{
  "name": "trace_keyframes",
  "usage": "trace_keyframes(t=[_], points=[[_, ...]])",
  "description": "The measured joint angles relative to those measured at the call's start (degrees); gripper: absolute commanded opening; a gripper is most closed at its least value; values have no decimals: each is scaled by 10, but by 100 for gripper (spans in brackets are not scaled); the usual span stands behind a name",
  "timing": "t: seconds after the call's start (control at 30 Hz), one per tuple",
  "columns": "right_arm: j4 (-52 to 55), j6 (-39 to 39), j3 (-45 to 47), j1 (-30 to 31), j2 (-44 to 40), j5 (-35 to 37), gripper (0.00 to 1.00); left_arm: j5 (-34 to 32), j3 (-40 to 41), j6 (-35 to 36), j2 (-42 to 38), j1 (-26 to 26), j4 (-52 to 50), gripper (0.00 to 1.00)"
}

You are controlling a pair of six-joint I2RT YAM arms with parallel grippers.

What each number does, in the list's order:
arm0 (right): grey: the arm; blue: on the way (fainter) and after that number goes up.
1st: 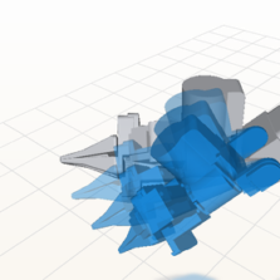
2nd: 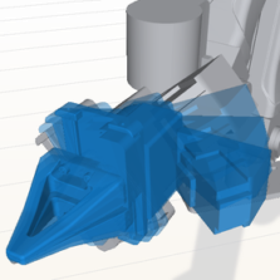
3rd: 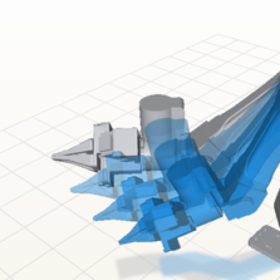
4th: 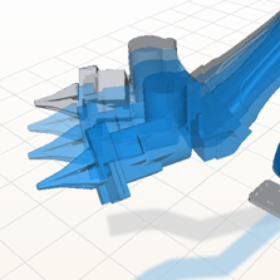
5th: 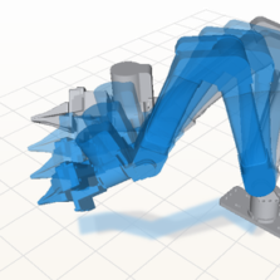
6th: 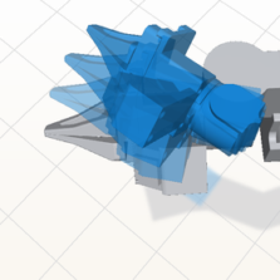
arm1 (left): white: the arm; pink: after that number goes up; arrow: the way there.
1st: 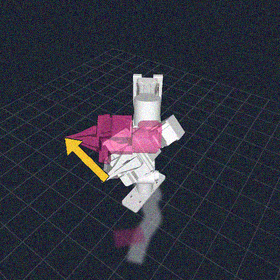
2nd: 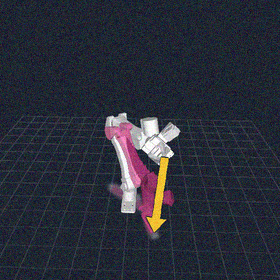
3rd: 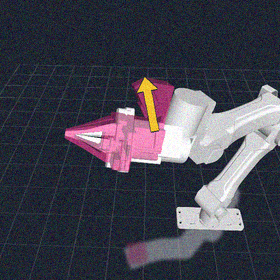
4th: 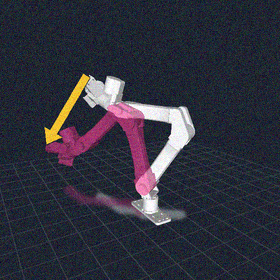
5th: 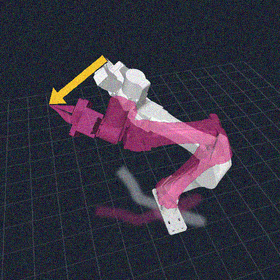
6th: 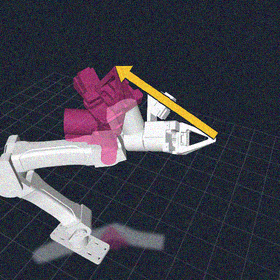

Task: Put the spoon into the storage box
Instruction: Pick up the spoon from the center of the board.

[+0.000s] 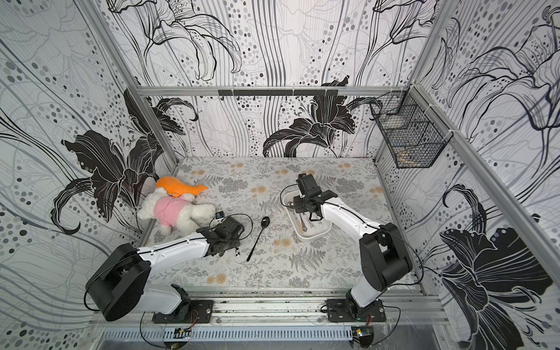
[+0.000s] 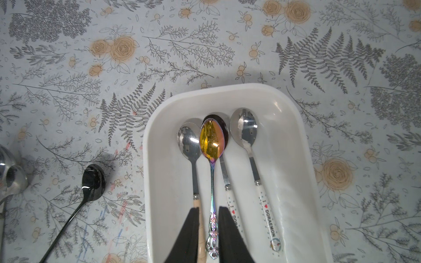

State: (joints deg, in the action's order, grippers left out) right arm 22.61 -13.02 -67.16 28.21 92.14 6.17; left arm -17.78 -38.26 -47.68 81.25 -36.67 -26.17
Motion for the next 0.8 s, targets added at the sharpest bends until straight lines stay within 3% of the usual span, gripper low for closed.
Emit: trace_keyframes(t=[0.4, 0.8], points=[[-1, 0, 0, 0, 5, -5, 20, 8, 29, 1, 6, 4, 7, 46], [-5, 0, 3, 0, 5, -6, 20, 40, -22, 10, 56, -35, 23, 45]])
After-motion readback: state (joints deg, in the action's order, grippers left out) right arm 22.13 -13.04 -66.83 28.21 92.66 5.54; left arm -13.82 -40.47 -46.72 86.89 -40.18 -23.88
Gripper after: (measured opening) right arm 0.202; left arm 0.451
